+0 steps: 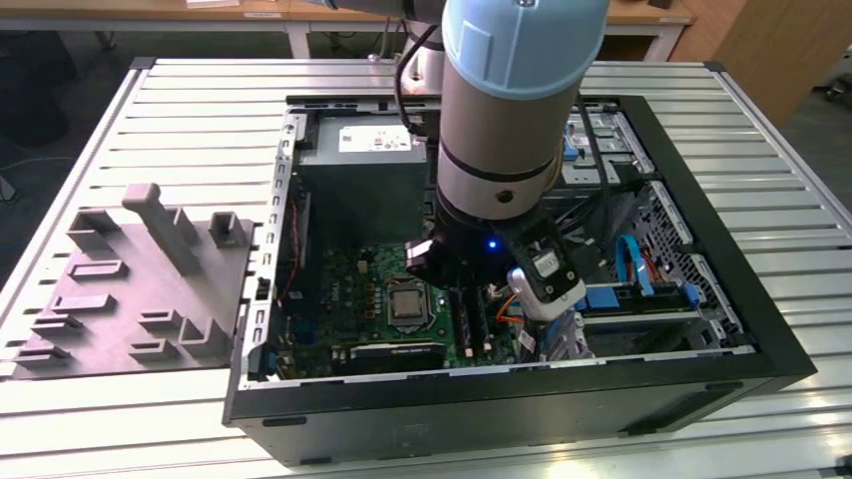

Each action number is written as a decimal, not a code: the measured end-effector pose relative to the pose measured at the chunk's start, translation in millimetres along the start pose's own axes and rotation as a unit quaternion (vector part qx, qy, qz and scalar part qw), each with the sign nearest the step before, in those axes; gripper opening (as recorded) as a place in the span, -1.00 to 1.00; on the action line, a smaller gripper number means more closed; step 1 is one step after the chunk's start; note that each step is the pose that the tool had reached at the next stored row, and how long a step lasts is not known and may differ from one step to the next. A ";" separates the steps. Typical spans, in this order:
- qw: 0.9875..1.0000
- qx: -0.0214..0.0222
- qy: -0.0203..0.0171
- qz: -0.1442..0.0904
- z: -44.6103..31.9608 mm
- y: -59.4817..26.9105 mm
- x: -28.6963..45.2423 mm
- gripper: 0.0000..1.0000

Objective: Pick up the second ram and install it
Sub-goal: 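Press down the second ram until it locks into place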

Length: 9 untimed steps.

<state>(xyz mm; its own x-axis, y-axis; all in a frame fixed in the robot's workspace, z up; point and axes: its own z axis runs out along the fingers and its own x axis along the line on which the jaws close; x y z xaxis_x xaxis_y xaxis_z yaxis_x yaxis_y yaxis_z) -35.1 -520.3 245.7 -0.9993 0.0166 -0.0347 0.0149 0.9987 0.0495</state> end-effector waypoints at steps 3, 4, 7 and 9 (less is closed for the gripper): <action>1.000 0.000 0.000 0.000 0.0 0.0 -0.1 -0.80; 1.000 0.000 0.000 0.000 0.0 -0.1 -0.1 -0.80; 1.000 0.001 0.001 0.000 0.6 -0.8 -0.3 -0.80; 1.000 0.002 0.003 0.001 0.7 -2.4 -0.5 -0.80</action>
<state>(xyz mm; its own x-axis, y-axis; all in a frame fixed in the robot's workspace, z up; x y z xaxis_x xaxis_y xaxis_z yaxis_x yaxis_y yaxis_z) -34.6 -522.6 244.9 -0.9994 0.0175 -0.0282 0.0162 0.9988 0.0458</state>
